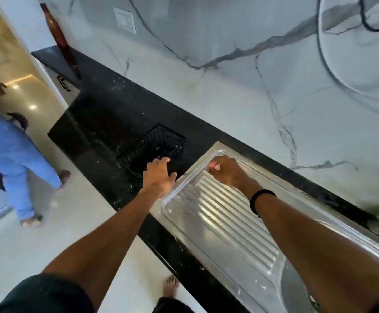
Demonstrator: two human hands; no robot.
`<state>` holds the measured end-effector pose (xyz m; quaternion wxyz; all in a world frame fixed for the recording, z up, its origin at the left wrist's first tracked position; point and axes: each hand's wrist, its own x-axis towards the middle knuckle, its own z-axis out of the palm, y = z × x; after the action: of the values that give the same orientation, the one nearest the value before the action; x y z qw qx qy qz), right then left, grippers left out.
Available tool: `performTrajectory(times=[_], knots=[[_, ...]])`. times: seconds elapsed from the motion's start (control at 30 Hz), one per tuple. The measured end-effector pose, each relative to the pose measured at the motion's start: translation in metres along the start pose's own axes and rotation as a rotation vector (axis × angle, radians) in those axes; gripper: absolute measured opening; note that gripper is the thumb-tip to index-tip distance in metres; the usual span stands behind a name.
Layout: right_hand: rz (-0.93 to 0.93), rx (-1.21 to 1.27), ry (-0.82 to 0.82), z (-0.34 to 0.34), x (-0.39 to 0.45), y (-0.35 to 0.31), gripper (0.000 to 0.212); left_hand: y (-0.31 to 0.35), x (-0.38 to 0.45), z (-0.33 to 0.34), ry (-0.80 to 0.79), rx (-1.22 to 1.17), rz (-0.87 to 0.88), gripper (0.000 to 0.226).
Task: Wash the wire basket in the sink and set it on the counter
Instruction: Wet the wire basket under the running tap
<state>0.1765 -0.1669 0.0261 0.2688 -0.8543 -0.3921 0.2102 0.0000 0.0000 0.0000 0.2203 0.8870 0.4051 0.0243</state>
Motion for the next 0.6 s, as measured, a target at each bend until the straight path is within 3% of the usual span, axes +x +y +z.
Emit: performTrajectory(times=[0.17,0.23,0.47,0.6], knots=[[0.046,0.044,-0.013,0.046,0.031,-0.035,0.027,-0.039,0.037,0.001,-0.116,0.176,-0.058,0.076],[0.091,0.082,-0.016,0.058,0.041,-0.042,0.026,-0.050,0.049,0.003,-0.182,0.233,-0.042,0.068],[0.275,0.262,0.026,0.096,0.066,-0.041,0.021,-0.064,0.065,0.012,-0.170,0.271,0.030,0.022],[0.358,0.382,0.067,0.111,0.077,-0.051,0.025,-0.064,0.067,0.013,-0.181,0.264,0.040,0.024]])
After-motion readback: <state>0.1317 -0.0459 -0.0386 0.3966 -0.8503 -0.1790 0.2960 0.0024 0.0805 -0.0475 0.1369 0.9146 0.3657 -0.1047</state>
